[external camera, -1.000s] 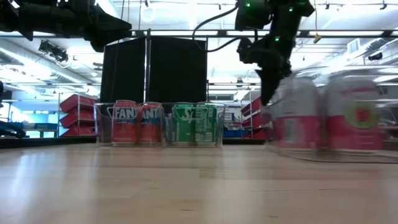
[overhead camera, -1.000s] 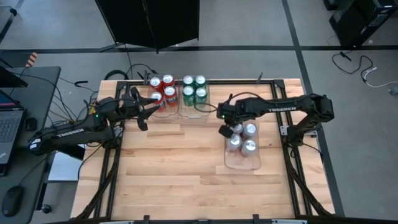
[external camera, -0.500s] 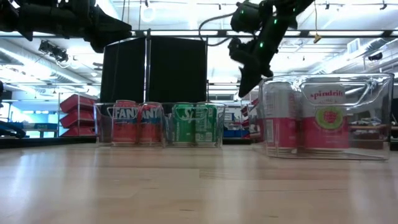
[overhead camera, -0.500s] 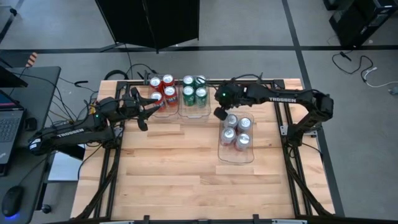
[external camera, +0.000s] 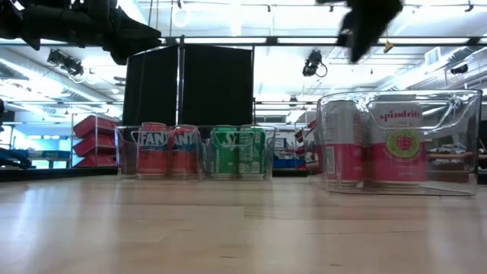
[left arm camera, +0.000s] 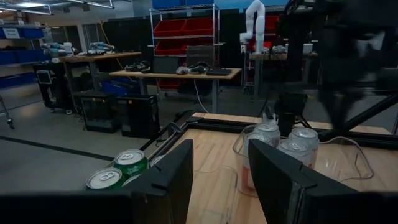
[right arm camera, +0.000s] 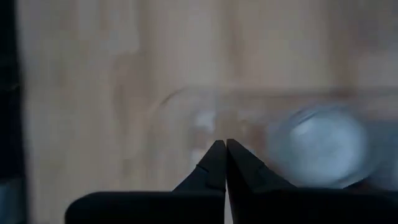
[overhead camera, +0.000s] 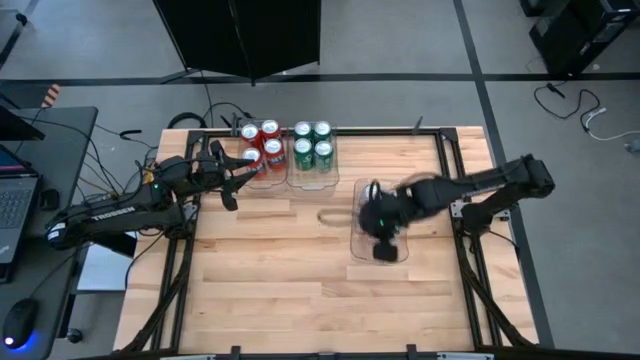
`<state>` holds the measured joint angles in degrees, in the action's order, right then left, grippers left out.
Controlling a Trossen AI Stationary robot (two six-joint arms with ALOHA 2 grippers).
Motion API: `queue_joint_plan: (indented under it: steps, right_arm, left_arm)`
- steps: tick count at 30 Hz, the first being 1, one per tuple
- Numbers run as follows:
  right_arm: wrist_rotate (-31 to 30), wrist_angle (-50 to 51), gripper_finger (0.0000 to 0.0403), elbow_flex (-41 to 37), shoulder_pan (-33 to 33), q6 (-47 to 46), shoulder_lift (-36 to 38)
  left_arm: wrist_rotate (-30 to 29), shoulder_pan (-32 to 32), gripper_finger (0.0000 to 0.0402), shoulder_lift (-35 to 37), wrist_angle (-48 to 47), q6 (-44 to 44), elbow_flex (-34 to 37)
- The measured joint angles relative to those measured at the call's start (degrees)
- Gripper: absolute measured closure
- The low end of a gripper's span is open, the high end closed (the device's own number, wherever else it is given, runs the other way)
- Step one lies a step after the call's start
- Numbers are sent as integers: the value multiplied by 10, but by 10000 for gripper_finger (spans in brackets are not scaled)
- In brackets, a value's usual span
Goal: Sort soda cans
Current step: Move the bottom right transparent bin to the top right of the table
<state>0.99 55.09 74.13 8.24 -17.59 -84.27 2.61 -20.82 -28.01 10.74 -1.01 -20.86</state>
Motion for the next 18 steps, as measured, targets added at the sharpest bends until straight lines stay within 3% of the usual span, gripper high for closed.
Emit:
queue_joint_plan:
  steps: [8, 13, 18]
  right_arm:
    - [66, 23, 403, -23, 150, -189, 0]
    - [66, 34, 403, -58, 191, -282, 0]
    - [66, 34, 403, -109, 190, -307, 0]
  left_arm:
    - [0, 0, 244, 0, -1, 16, 0]
    - [0, 0, 244, 0, -1, 15, 0]
    - [0, 0, 244, 0, -1, 14, 0]
